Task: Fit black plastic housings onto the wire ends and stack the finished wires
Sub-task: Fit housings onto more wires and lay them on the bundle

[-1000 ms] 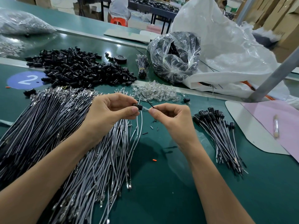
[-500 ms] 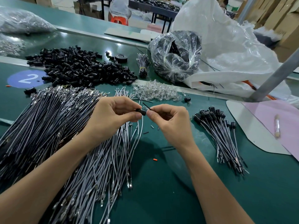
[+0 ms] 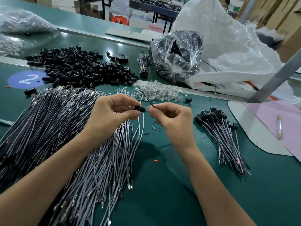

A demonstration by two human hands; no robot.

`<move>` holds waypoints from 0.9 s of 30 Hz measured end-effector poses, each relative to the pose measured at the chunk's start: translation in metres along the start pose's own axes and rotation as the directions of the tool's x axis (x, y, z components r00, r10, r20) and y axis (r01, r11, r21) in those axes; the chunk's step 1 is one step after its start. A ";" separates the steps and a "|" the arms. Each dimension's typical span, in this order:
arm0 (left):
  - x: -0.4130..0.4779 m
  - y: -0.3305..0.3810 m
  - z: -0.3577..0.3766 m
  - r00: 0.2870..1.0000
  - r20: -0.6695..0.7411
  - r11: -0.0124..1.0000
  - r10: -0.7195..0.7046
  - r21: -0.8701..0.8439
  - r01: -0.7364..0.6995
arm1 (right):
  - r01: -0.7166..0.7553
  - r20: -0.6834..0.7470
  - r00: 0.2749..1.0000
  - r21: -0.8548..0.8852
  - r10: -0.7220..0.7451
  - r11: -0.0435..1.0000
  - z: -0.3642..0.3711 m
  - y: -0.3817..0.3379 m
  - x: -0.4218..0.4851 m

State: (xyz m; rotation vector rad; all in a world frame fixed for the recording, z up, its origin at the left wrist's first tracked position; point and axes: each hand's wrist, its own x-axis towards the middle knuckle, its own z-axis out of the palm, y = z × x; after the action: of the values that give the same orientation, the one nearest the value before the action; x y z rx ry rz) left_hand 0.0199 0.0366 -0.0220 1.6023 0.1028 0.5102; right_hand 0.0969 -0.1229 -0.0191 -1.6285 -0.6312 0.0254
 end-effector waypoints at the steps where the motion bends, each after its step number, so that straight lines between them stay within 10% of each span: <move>1: -0.001 0.000 0.001 1.000 -0.001 1.000 -0.009 -0.008 0.009 | 0.003 0.001 1.000 -0.002 -0.003 1.000 0.001 0.000 -0.001; 27: 0.004 0.000 -0.004 0.974 -0.054 0.889 -0.220 -0.423 0.177 | 0.310 -0.152 0.911 -0.360 -0.382 0.880 0.010 0.001 -0.007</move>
State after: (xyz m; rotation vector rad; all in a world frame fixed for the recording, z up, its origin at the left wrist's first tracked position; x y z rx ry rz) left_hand 0.0213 0.0418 -0.0206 1.1326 0.2173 0.4187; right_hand 0.0870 -0.1167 -0.0239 -1.7805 -0.7785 -0.5464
